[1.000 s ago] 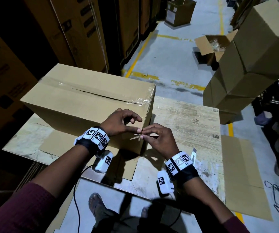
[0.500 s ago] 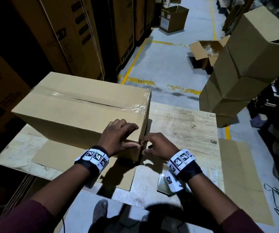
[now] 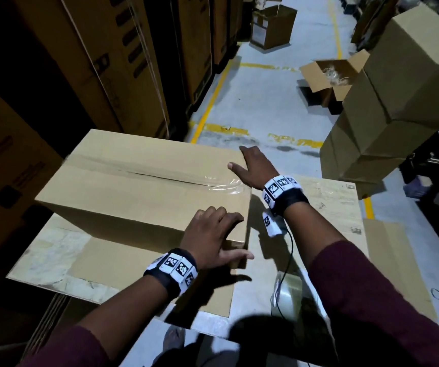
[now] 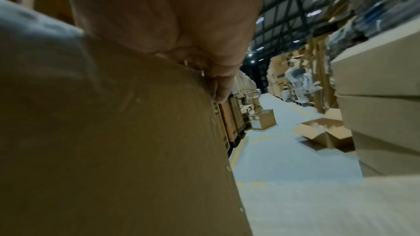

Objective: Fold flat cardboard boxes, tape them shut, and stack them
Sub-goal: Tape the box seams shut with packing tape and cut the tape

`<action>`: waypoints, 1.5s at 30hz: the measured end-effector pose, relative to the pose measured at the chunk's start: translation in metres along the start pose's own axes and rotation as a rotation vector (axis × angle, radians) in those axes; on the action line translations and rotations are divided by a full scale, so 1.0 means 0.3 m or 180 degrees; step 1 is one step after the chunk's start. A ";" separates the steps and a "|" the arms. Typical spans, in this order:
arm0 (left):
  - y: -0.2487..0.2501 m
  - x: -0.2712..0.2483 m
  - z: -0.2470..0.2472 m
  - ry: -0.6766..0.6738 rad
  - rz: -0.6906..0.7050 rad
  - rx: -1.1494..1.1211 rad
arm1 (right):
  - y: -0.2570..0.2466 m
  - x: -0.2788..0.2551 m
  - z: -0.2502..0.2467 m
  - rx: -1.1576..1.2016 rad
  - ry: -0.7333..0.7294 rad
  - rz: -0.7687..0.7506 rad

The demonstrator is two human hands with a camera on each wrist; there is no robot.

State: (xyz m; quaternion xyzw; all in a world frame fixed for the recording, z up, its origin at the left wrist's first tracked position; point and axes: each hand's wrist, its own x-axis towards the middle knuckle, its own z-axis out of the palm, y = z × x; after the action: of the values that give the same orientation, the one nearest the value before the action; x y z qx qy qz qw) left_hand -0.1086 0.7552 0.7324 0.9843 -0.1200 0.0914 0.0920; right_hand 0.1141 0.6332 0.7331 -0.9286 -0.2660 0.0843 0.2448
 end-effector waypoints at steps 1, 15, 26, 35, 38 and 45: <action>0.004 0.001 -0.002 0.0040 -0.0026 -0.0021 | 0.000 -0.010 0.013 0.0121 0.0141 0.0088; -0.616 -0.266 -0.129 0.0641 0.0669 -0.0929 | -0.313 -0.384 0.242 0.0206 0.1638 0.1243; -0.930 -0.269 -0.323 -0.0104 -0.1356 -0.1855 | -0.508 -0.295 0.187 -0.1383 -0.0206 -0.1168; -1.107 -0.173 -0.386 -0.1338 -0.1491 -0.0483 | -0.860 -0.244 0.406 -0.1138 -0.0355 -0.1970; -1.215 -0.186 -0.403 -0.1410 -0.1008 -0.0569 | -1.006 -0.239 0.548 -0.1055 -0.0372 -0.1963; -1.296 -0.187 -0.411 -0.1598 -0.0617 -0.0439 | -1.103 -0.216 0.580 -0.0774 -0.0693 -0.1051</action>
State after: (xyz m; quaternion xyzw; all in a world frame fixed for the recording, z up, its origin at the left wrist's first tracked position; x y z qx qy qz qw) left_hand -0.0833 1.1636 0.7782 0.9744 -0.0502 -0.1729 0.1346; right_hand -0.1406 0.9142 0.7493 -0.8806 -0.4473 0.1100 0.1114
